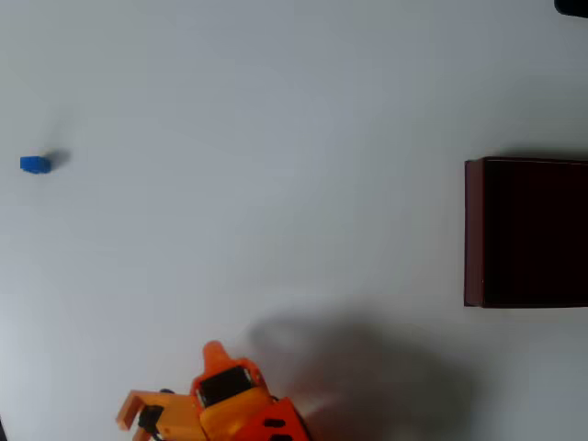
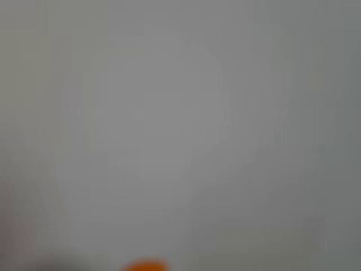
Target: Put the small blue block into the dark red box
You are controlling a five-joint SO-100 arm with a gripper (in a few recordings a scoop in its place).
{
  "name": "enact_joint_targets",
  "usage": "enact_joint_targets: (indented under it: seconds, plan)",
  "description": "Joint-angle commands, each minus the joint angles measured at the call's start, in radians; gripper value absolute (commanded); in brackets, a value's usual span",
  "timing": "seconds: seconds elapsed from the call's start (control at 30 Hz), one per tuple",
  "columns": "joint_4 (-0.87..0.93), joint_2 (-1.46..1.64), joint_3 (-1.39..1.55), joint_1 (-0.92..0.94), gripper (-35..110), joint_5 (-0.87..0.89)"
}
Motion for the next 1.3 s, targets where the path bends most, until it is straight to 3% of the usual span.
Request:
enact_joint_targets:
  seconds: [0.0,0.13,0.27,0.37,0.53,0.83,1.27]
  plan:
    - [-0.031,0.011,-0.057,-0.048,3,0.028]
    - [-0.084,-0.173,-0.178,-0.091,5,0.055]
    - [-0.127,-0.641,-0.448,-0.147,4,0.127]
    - [-0.092,-0.925,-0.667,-0.189,5,0.276]
    - [-0.084,-1.158,-0.874,-0.21,20,0.373]
    - [0.137,-1.586,-1.45,-0.244,24,0.419]
    - [0.505,-2.342,-2.652,-0.264,26,0.482]
